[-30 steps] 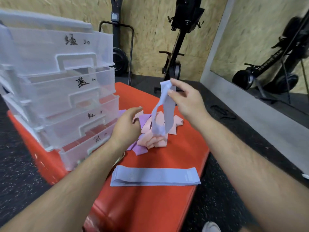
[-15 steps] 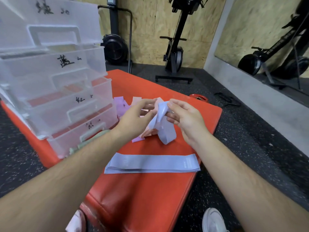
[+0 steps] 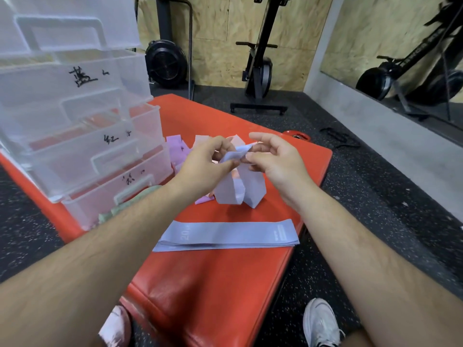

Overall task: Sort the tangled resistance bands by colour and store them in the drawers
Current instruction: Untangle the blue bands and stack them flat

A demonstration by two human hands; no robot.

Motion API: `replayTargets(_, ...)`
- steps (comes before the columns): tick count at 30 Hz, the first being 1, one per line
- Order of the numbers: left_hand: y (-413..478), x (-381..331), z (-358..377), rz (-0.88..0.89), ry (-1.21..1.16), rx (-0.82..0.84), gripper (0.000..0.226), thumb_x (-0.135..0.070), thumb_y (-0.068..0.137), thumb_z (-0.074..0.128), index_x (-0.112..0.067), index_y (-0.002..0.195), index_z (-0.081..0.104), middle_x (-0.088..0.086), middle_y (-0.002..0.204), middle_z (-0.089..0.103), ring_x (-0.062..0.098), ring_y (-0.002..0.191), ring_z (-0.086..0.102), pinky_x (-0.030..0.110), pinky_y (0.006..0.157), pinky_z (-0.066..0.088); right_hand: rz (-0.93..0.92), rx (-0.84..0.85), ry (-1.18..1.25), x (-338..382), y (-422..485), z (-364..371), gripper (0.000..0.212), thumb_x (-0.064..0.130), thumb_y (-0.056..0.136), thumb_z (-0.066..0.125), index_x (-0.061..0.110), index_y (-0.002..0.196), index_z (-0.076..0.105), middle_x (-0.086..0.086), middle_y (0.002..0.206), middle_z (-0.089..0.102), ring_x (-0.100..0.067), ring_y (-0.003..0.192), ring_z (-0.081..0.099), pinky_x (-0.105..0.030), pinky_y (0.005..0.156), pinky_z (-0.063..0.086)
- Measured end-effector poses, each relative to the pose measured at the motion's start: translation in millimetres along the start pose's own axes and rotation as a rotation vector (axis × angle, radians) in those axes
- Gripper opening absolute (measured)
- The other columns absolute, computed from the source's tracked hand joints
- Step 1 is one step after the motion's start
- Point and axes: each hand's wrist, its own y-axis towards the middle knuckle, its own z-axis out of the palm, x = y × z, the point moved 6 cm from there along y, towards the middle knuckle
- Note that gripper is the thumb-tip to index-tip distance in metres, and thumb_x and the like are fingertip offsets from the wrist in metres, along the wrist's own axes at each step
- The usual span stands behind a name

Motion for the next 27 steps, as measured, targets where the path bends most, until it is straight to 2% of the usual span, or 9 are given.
replayTargets(2,-2,-5,-4,0.086,0.098,-0.029,0.016,-0.013,0.085,0.073,-0.026,0.084,0.064,-0.001,0.100,0.057,0.010,0.087,0.057,0.016,0.075,0.044,-0.095,0.002,-0.223,3,1,0,0.029,0.000,0.086,0.071,0.021,0.106,0.072,0.005,0.084,0.062,-0.012,0.073,0.062,-0.031,0.076,0.055)
replayTargets(4,-3,-6,-7,0.133,0.135,-0.035,0.015,-0.010,0.085,0.073,-0.022,0.084,0.065,0.000,0.102,0.055,0.007,0.091,0.054,0.009,0.073,0.041,-0.104,-0.006,-0.276,0,1,1,0.022,0.005,0.087,0.072,0.026,0.094,0.072,0.006,0.080,0.066,-0.014,0.073,0.066,-0.030,0.075,0.054)
replayTargets(8,-2,-6,-7,0.154,0.119,-0.039,0.014,-0.011,0.082,0.077,-0.019,0.085,0.066,-0.003,0.104,0.057,0.004,0.096,0.055,0.010,0.072,0.040,0.079,-0.003,-0.026,-11,2,3,0.021,0.000,0.094,0.060,0.014,0.105,0.070,-0.005,0.092,0.073,-0.020,0.089,0.076,-0.031,0.075,0.058)
replayTargets(12,-4,-3,-6,0.072,-0.036,-0.022,0.009,-0.020,0.084,0.077,-0.020,0.092,0.072,-0.010,0.111,0.060,-0.005,0.100,0.058,0.011,0.078,0.045,0.159,0.013,0.220,-9,4,4,0.019,-0.001,0.092,0.061,0.012,0.103,0.069,-0.012,0.094,0.072,-0.022,0.087,0.070,-0.036,0.083,0.059)
replayTargets(16,3,5,-12,-0.017,-0.235,-0.091,0.008,-0.014,0.091,0.069,-0.020,0.096,0.069,-0.003,0.106,0.069,0.007,0.095,0.064,0.028,0.084,0.049,0.137,0.059,0.289,-5,3,8,0.007,0.013,0.091,0.071,0.013,0.098,0.071,-0.011,0.097,0.074,-0.021,0.088,0.070,-0.039,0.089,0.056)
replayTargets(19,5,5,-12,-0.055,-0.326,-0.107,0.017,-0.006,0.088,0.070,-0.022,0.093,0.069,0.000,0.096,0.072,0.011,0.090,0.065,0.029,0.083,0.052,0.091,0.063,0.201,-4,5,7,0.016,0.006,0.091,0.070,0.013,0.106,0.069,-0.012,0.103,0.074,-0.017,0.090,0.071,-0.031,0.082,0.059)
replayTargets(21,4,2,-12,-0.051,-0.355,-0.100,0.020,-0.003,0.086,0.071,-0.021,0.094,0.068,-0.001,0.089,0.068,0.012,0.085,0.061,0.028,0.081,0.052,0.046,0.045,0.085,-4,5,6,0.015,0.005,0.094,0.065,0.015,0.103,0.071,-0.008,0.100,0.075,-0.013,0.087,0.071,-0.027,0.076,0.059)
replayTargets(24,4,0,-10,-0.052,-0.291,-0.066,0.022,-0.011,0.085,0.075,-0.020,0.104,0.070,-0.006,0.084,0.061,0.007,0.077,0.055,0.021,0.074,0.048,-0.019,0.008,-0.061,-4,6,3,0.014,0.017,0.099,0.062,0.014,0.099,0.075,-0.009,0.100,0.076,-0.018,0.090,0.072,-0.035,0.082,0.060)
replayTargets(27,3,-3,-13,-0.047,-0.165,-0.090,0.009,-0.023,0.088,0.074,-0.024,0.098,0.073,-0.005,0.081,0.058,0.006,0.072,0.051,0.022,0.068,0.047,-0.053,0.003,-0.141,-2,6,4,0.018,0.026,0.099,0.062,0.014,0.099,0.076,-0.012,0.098,0.074,-0.021,0.086,0.068,-0.038,0.080,0.057)
